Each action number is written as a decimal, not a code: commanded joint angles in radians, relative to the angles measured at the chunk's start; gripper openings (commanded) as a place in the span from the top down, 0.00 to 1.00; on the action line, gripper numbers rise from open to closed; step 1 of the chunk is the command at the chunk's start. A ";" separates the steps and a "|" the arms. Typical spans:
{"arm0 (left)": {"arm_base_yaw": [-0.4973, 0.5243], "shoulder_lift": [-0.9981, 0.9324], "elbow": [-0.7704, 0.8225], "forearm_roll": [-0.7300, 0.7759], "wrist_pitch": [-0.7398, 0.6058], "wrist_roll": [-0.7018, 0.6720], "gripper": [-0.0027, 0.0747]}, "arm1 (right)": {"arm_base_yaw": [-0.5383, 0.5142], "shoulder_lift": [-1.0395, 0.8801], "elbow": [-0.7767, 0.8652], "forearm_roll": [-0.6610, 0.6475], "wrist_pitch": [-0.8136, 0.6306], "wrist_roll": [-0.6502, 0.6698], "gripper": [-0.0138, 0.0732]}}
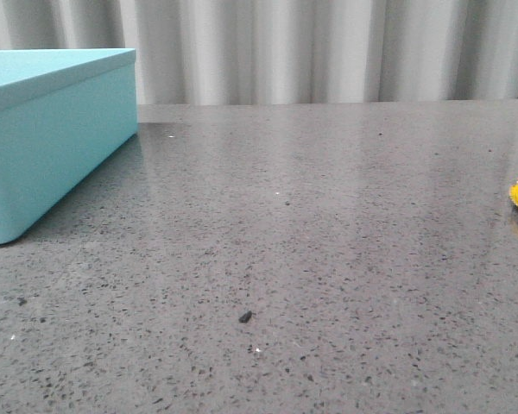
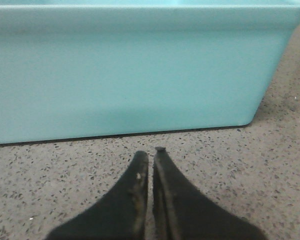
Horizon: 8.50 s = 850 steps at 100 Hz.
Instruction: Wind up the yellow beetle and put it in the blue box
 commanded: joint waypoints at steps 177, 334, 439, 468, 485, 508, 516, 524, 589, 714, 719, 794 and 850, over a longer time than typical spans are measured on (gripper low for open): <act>0.000 -0.030 0.026 -0.011 -0.034 -0.004 0.99 | -0.001 0.001 0.025 -0.007 -0.017 -0.005 0.89; 0.000 -0.030 0.026 -0.011 -0.034 -0.004 0.99 | -0.001 0.001 0.025 -0.007 -0.017 -0.005 0.89; 0.000 -0.030 0.026 -0.011 -0.034 -0.004 0.99 | -0.001 0.001 0.025 -0.007 -0.017 -0.005 0.89; 0.000 -0.030 0.026 -0.011 -0.040 -0.004 0.99 | -0.001 0.001 0.025 -0.007 -0.017 -0.005 0.89; 0.000 -0.030 0.026 -0.004 -0.081 -0.004 0.99 | -0.001 0.001 0.025 -0.007 -0.083 -0.005 0.89; 0.000 -0.030 0.026 -0.276 -0.127 -0.004 0.99 | -0.001 0.001 0.025 0.040 -0.378 -0.003 0.89; 0.000 -0.030 0.026 -0.409 -0.136 -0.004 0.99 | -0.001 0.001 0.025 0.160 -0.478 0.002 0.89; 0.000 -0.030 0.026 -0.560 -0.152 -0.004 0.99 | -0.001 0.001 0.025 0.282 -0.520 0.002 0.89; -0.006 0.136 -0.269 -0.363 -0.090 0.045 0.99 | -0.001 0.263 -0.425 0.384 -0.064 -0.018 0.89; -0.244 0.469 -0.434 -0.098 0.029 0.057 0.99 | -0.076 1.224 -1.107 -0.064 0.710 0.223 0.89; -0.244 0.469 -0.433 -0.098 0.029 0.057 0.99 | -0.083 1.224 -1.107 -0.049 0.703 0.223 0.89; -0.244 0.469 -0.433 -0.116 -0.023 0.057 0.99 | -0.083 1.286 -1.105 -0.029 0.697 0.223 0.89; -0.244 0.469 -0.433 -0.130 -0.066 0.057 0.99 | -0.083 1.309 -1.105 -0.029 0.665 0.223 0.89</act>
